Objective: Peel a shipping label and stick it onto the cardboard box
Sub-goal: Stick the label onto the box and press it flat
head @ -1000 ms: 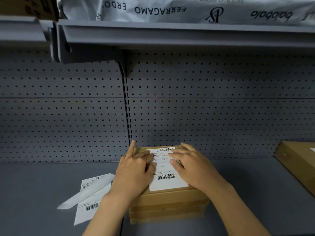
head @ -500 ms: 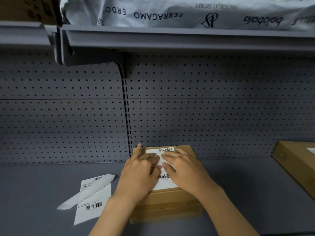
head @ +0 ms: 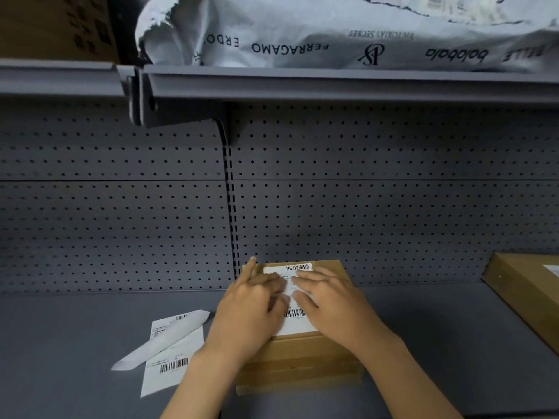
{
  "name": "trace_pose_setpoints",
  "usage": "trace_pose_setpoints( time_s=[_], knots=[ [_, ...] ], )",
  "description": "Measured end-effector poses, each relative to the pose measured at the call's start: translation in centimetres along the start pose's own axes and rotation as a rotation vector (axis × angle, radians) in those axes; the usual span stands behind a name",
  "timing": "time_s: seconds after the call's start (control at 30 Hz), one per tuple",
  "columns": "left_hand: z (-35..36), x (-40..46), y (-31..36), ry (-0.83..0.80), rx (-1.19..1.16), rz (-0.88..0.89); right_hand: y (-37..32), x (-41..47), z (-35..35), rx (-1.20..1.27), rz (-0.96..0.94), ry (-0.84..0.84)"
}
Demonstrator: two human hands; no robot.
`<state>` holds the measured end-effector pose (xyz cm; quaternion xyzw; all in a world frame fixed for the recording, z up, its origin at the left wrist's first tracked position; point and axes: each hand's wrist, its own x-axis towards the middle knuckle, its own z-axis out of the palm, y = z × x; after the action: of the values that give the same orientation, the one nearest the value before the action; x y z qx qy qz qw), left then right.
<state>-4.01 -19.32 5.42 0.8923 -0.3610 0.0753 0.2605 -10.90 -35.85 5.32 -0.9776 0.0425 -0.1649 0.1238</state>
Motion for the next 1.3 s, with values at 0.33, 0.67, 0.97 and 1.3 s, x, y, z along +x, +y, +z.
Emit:
trace_pose_setpoints(
  time_s=[0.33, 0.67, 0.97, 1.3],
  knots=[
    [0.4, -0.9, -0.1, -0.071, 0.005, -0.047, 0.2, -0.9, 0.0, -0.042, 0.045, 0.022],
    [-0.3, -1.2, -1.0, -0.039, -0.019, -0.114, 0.8, -1.4, -1.0, -0.041, 0.053, 0.035],
    [-0.7, -2.7, 0.2, -0.086, -0.003, -0.069, -1.6, -2.7, -0.4, 0.003, 0.037, 0.071],
    [-2.0, -3.4, -1.8, -0.051, 0.03, -0.026, 0.3, -4.0, -1.7, -0.033, 0.105, 0.08]
  ],
)
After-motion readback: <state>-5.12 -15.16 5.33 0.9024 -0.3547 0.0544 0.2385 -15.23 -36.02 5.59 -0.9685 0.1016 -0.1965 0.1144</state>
